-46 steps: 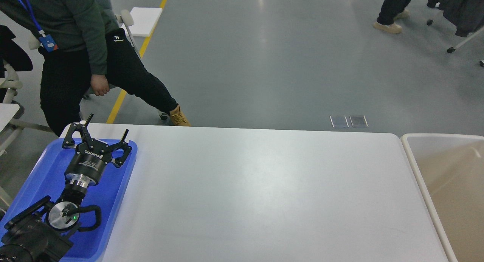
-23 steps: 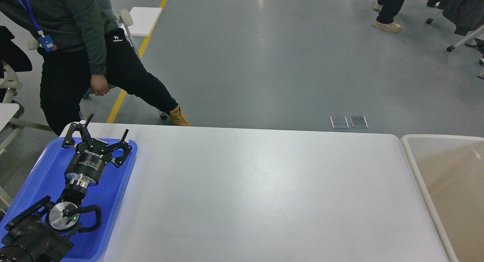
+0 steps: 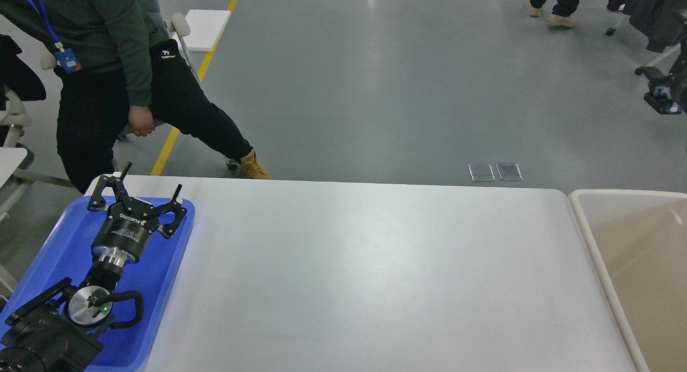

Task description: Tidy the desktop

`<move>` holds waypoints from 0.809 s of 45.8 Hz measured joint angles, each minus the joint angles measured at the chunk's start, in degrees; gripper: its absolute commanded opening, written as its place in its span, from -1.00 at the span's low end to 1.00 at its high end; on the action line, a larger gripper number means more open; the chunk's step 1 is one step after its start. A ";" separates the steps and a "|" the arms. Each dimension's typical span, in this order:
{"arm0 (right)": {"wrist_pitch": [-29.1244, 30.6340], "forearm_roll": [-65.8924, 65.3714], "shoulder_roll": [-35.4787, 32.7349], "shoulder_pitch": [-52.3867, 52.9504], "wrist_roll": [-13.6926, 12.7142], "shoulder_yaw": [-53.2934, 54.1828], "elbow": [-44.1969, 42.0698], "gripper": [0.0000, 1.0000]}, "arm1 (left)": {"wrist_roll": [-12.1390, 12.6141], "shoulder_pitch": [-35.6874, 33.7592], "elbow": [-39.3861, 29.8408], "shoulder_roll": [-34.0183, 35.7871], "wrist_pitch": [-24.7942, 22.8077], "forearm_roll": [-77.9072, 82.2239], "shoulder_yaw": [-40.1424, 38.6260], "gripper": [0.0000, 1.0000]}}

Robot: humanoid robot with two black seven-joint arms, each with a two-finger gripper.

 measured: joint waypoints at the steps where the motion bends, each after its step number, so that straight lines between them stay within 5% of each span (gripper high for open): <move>1: -0.10 0.02 0.32 -0.81 0.31 1.60 0.07 1.00 | 0.00 0.00 0.00 0.00 0.00 0.00 0.00 0.98; 17: -0.44 0.16 3.65 -9.07 9.95 10.62 0.86 1.00 | 0.00 0.00 0.01 0.01 0.00 0.00 0.00 0.98; 37: 3.63 0.06 9.74 -24.32 14.89 21.43 1.33 1.00 | 0.00 0.00 -0.01 0.03 0.00 -0.01 0.00 0.98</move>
